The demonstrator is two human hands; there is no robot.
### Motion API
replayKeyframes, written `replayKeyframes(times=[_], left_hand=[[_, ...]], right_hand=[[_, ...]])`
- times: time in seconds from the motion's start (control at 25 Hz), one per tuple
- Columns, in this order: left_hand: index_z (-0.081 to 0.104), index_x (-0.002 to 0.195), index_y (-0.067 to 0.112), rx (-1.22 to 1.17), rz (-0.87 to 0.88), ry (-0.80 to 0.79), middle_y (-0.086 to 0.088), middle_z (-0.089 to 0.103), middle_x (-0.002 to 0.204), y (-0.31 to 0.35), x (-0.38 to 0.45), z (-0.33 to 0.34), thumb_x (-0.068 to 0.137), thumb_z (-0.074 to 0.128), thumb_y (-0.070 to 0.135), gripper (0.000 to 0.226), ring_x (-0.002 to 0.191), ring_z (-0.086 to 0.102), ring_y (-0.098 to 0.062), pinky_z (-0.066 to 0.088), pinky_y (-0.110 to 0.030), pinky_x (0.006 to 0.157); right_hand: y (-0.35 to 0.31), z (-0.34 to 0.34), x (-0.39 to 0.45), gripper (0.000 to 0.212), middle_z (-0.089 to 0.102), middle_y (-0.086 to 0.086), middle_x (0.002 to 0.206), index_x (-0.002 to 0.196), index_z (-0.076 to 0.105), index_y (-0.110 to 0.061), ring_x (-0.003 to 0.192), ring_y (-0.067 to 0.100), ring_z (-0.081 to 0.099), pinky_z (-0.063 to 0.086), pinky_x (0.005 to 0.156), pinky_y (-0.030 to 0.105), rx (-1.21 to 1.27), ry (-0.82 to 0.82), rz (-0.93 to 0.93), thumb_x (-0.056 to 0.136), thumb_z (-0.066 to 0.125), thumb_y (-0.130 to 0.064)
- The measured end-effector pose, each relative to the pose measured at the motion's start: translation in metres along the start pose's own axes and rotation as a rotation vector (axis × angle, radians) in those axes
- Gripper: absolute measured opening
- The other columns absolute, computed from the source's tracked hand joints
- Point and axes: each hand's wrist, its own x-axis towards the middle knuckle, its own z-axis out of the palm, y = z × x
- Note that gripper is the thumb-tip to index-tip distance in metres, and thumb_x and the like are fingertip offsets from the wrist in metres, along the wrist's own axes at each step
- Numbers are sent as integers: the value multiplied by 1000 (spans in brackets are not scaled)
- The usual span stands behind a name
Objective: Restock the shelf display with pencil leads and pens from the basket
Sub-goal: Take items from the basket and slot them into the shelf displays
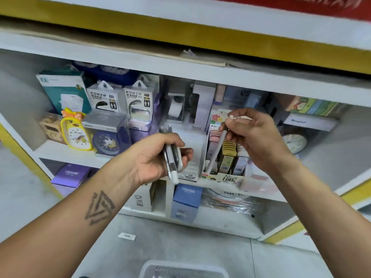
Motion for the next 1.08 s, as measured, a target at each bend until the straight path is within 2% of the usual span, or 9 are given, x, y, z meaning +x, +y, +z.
replayKeyframes(times=[0.08, 0.24, 0.32, 0.44, 0.52, 0.6, 0.72, 0.88, 1.08], left_hand=[[61, 83, -5, 6, 0, -42, -26, 66, 87, -8, 4, 19, 84, 54, -6, 7, 69, 69, -31, 56, -29, 53], [63, 112, -6, 35, -32, -138, -21, 63, 80, -27, 11, 52, 78, 54, -5, 35, 63, 66, -26, 59, -29, 58], [61, 115, -2, 29, -36, -159, -19, 66, 78, -36, 16, 65, 73, 56, -5, 42, 65, 68, -27, 59, -31, 59], [60, 109, -4, -10, -47, -157, -22, 71, 84, -47, 23, 80, 73, 55, -5, 37, 69, 71, -29, 60, -36, 63], [58, 106, -3, -23, -59, -168, -25, 72, 93, -53, 26, 86, 77, 53, -3, 30, 73, 73, -32, 60, -39, 62], [58, 107, -4, -16, -64, -200, -28, 71, 105, -58, 28, 89, 79, 51, -1, 29, 84, 74, -34, 61, -43, 66], [57, 116, -10, 1, -85, -250, -31, 68, 112, -62, 30, 92, 81, 49, -3, 37, 97, 71, -39, 60, -49, 76], [62, 107, -13, 32, -89, -245, -35, 68, 103, -64, 30, 91, 81, 48, -8, 29, 91, 72, -41, 61, -46, 65], [63, 102, -15, 50, -104, -238, -34, 69, 103, -65, 29, 88, 84, 46, -14, 24, 90, 72, -40, 61, -45, 63]], right_hand=[[-3, -22, -8, 20, 72, 18, 80, 110, 57, 4, 57, 22, 59, 52, 58, 29, -34, 40, -27, 92, 65, 0], [-7, -62, -23, 18, 73, 17, 78, 109, 58, 6, 56, 23, 61, 55, 59, 32, -116, 103, -66, 93, 64, -1], [-10, -81, -30, 12, 73, 17, 76, 103, 59, 1, 54, 23, 63, 55, 57, 32, -185, 168, -117, 93, 65, 0], [-11, -106, -36, 9, 71, 17, 72, 98, 60, -5, 51, 18, 63, 56, 54, 33, -338, 311, -213, 92, 67, -1], [-6, -117, -36, 10, 71, 18, 76, 97, 61, -9, 59, 20, 68, 60, 63, 40, -482, 350, -246, 92, 68, -3], [-1, -122, -35, 14, 72, 13, 81, 93, 60, -19, 70, 24, 72, 61, 73, 46, -598, 341, -247, 92, 67, -6], [9, -126, -30, 15, 70, 3, 81, 91, 57, -22, 72, 17, 71, 60, 73, 44, -787, 321, -242, 94, 63, -9], [18, -126, -27, 11, 69, -4, 80, 94, 57, -19, 67, 2, 69, 60, 70, 40, -870, 288, -241, 96, 60, -9], [24, -121, -27, 18, 71, -6, 75, 89, 54, -27, 67, -2, 69, 61, 73, 36, -887, 224, -219, 97, 60, -12]])
